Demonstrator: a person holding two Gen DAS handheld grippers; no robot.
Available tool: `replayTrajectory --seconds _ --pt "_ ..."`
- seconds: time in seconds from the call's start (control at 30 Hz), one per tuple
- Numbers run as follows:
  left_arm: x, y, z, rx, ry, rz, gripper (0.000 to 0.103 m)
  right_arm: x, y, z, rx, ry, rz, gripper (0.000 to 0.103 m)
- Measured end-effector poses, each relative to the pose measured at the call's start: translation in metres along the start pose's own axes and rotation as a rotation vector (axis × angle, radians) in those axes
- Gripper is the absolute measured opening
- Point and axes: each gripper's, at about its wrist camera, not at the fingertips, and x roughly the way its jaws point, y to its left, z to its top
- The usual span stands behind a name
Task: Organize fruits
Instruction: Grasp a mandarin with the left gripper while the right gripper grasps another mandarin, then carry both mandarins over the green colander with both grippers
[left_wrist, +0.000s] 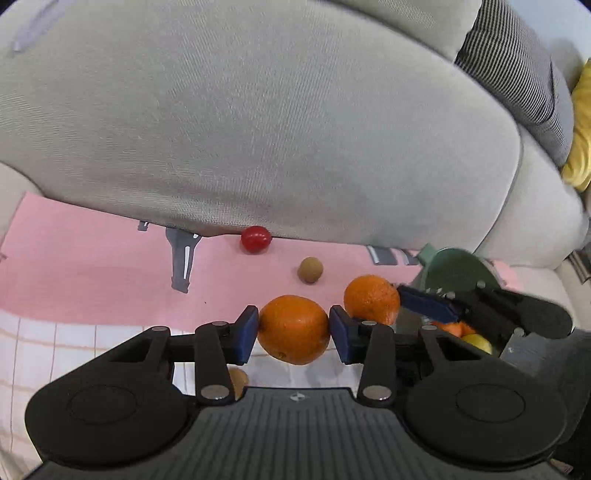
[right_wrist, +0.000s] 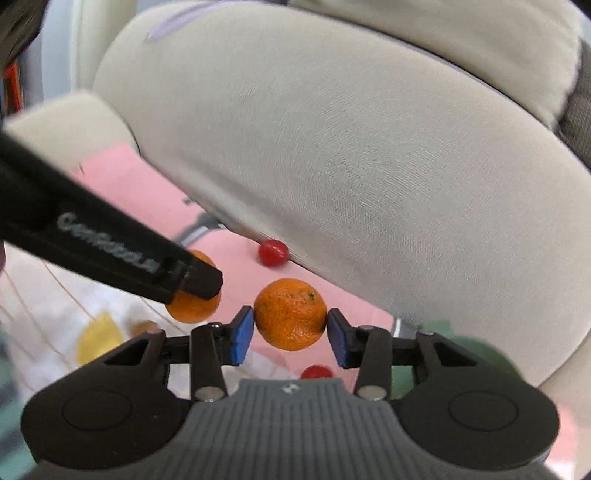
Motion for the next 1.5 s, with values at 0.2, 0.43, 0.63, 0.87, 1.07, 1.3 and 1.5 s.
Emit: replayTrajectory --seconds 0.2,0.43,0.63,0.87,1.07,1.3,1.5 --pt "-0.026 -0.027 -0.004 0.019 -0.038 -0.014 0.047 -0.046 -0.019 -0.015 0.12 -0.03 0.045 0.041" --pt "-0.043 -0.076 -0.009 0.121 -0.057 -0.037 0.047 -0.081 -0.054 -0.044 0.243 -0.068 0.036 0.041" --pt "-0.047 -0.115 -0.009 0.218 -0.052 -0.052 0.047 -0.102 -0.079 -0.063 0.309 -0.094 -0.001 0.041" --pt "-0.03 -0.154 -0.011 0.302 -0.027 -0.072 0.045 -0.11 -0.106 -0.086 0.362 -0.099 -0.034 0.041" --pt "-0.004 -0.177 -0.012 0.334 0.021 -0.07 0.044 -0.102 -0.123 -0.098 0.378 -0.082 -0.046 0.041" --pt "0.027 -0.193 -0.007 0.373 0.075 -0.066 0.024 -0.083 -0.137 -0.109 0.363 -0.047 -0.071 0.041" --pt "0.06 -0.195 -0.011 0.396 0.154 -0.033 0.024 -0.061 -0.144 -0.117 0.367 0.004 -0.062 0.041"
